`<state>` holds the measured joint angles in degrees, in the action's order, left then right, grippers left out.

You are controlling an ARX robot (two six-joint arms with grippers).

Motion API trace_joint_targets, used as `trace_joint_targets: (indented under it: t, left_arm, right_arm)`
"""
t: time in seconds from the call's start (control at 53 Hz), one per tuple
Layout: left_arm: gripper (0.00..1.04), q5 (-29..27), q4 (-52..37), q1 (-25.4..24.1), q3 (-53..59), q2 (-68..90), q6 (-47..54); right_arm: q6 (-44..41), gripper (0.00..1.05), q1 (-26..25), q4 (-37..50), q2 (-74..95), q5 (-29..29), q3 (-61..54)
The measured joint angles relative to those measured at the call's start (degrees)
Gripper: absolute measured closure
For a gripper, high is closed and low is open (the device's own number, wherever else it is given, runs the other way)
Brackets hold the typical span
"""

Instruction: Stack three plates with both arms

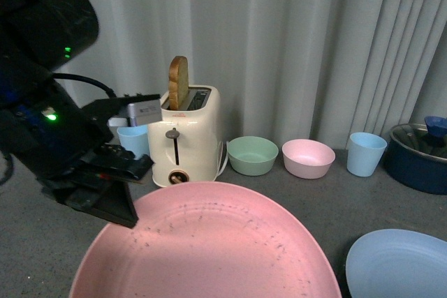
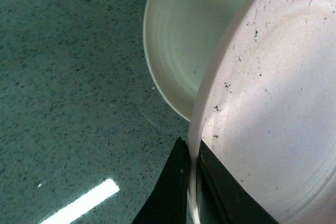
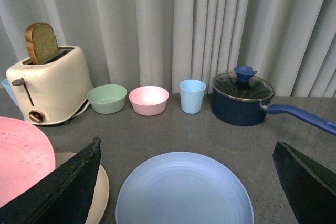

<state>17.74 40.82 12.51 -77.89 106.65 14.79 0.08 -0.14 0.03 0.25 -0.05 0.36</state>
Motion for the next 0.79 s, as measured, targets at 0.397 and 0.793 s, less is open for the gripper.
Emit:
trace_joint_targets:
  t: [0.397,0.793]
  left_arm:
    - [1.01,-1.5,-1.6,5.9,-10.2,10.8,-5.7]
    - [1.01,-3.4,-3.8,4.4,-14.4,17.3,-5.8]
  right_arm:
    - [0.0,0.07,0.0,0.0,0.0,0.0,0.0]
    - [0.0,0.07,0.0,0.0,0.0,0.0,0.0]
